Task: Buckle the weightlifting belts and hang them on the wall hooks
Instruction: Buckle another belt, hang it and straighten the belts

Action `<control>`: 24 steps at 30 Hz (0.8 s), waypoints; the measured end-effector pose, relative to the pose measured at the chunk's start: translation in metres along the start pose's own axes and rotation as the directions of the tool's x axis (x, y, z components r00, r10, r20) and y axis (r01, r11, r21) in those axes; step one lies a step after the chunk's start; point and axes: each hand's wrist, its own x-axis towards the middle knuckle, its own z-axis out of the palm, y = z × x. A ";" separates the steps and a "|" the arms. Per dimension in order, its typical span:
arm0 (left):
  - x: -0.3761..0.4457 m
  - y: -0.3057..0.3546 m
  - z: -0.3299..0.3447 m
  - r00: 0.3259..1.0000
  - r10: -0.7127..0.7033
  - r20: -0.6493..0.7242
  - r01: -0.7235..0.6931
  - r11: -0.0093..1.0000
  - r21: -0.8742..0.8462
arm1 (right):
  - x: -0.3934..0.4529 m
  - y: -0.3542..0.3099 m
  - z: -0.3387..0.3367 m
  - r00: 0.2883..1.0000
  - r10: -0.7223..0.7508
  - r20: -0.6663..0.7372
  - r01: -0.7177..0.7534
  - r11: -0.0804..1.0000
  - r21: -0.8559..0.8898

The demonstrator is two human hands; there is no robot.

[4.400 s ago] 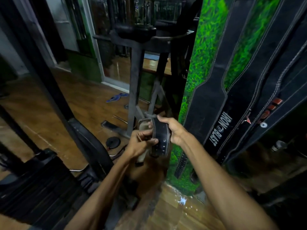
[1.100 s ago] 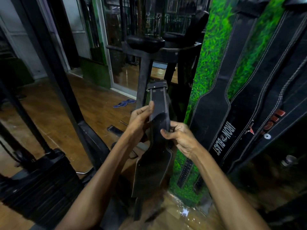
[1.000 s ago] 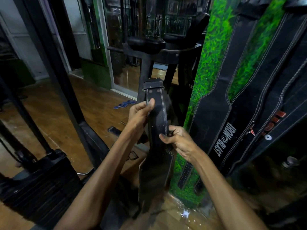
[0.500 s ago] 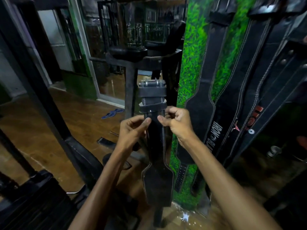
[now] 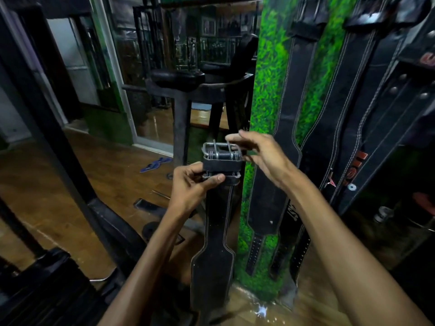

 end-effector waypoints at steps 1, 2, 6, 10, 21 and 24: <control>0.000 0.000 0.001 1.000 0.000 0.002 0.000 1.000 0.001 | 0.000 -0.002 0.001 0.999 0.000 0.048 0.002 0.999 -0.054; 0.000 -0.001 0.001 1.000 0.002 0.008 -0.002 1.000 0.002 | -0.001 -0.004 0.003 0.996 -0.030 0.083 0.036 0.997 -0.076; 0.000 -0.002 -0.004 1.000 0.012 -0.007 -0.012 1.000 0.019 | -0.011 -0.008 -0.002 0.981 -0.179 0.072 0.137 0.909 0.394; 0.000 -0.006 -0.009 1.000 0.004 -0.015 -0.003 1.000 0.023 | -0.009 -0.004 0.002 0.991 -0.134 0.022 0.124 0.957 0.262; -0.003 -0.002 -0.008 1.000 0.019 0.017 -0.020 0.999 0.025 | -0.001 -0.010 0.013 0.980 -0.181 -0.084 0.189 0.976 0.110; -0.006 0.001 -0.004 0.999 0.001 0.033 -0.001 1.000 0.008 | 0.004 0.003 0.013 0.999 -0.023 -0.023 0.017 0.974 -0.224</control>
